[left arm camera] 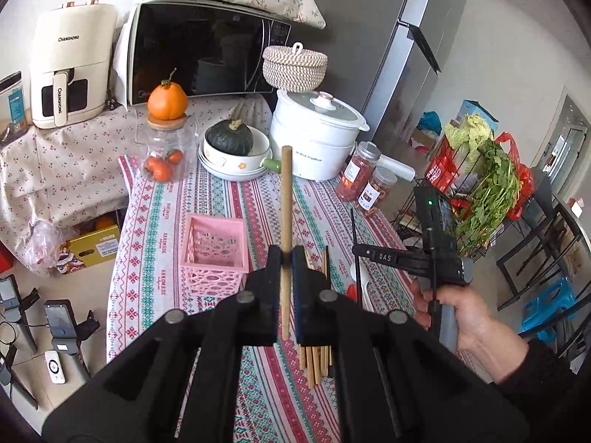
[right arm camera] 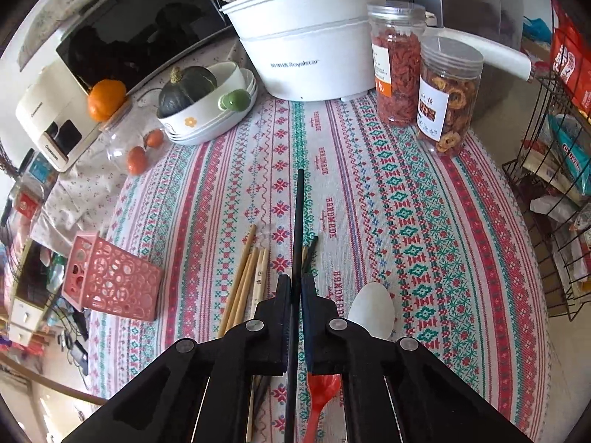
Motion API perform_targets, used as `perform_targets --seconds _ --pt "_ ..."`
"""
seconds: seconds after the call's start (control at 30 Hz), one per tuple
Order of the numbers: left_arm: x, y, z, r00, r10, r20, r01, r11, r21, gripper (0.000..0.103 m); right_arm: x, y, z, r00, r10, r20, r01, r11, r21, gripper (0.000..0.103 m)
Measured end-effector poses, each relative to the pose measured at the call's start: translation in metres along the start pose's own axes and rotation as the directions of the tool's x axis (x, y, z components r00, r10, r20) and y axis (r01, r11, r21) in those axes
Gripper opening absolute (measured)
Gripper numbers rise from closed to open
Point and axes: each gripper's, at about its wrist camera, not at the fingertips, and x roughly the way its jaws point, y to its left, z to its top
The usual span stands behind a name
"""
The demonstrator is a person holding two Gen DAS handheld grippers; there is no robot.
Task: Organize utensils
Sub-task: 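Lift the wooden chopstick with the left tool while the right tool grasps a black chopstick, then lower the wooden chopstick into the pink basket and open the left tool while the right tool lifts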
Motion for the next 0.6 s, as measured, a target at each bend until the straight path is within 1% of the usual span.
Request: perform_targets --seconds 0.07,0.13,0.23,0.3,0.33,0.43,0.5,0.6 --pt "-0.012 0.003 0.006 0.998 0.003 0.063 -0.002 1.0 -0.011 0.007 -0.019 0.006 -0.001 0.999 0.018 0.04 -0.018 1.0 -0.014 0.005" --pt "-0.024 0.006 0.014 0.992 0.01 0.128 -0.007 1.0 -0.022 0.007 -0.037 0.012 -0.004 0.996 0.042 0.079 -0.04 0.999 -0.025 0.005" --pt "-0.038 0.012 0.024 0.973 0.024 0.23 -0.016 0.999 -0.036 0.007 -0.065 0.021 -0.004 0.988 0.061 0.144 -0.054 0.997 -0.053 0.005" --pt "-0.041 0.015 0.029 0.958 0.047 0.282 -0.037 0.999 -0.038 0.007 -0.081 0.026 -0.003 0.98 0.076 0.186 -0.065 0.996 -0.067 0.005" --pt "-0.04 0.017 0.03 0.953 0.057 0.298 -0.048 0.998 -0.038 0.007 -0.089 0.029 -0.003 0.975 0.083 0.206 -0.069 0.995 -0.072 0.005" --pt "-0.027 0.026 0.031 0.946 0.082 0.314 -0.072 0.996 -0.043 0.007 -0.108 0.039 -0.004 0.961 0.1 0.259 -0.08 0.993 -0.088 0.005" --pt "-0.015 0.031 0.03 0.941 0.116 0.318 -0.109 0.993 -0.038 0.007 -0.116 0.044 -0.003 0.952 0.114 0.283 -0.09 0.991 -0.098 0.005" --pt "0.005 0.039 0.026 0.943 0.152 0.296 -0.147 0.988 -0.039 0.007 -0.121 0.05 -0.002 0.946 0.13 0.298 -0.103 0.989 -0.104 0.005"
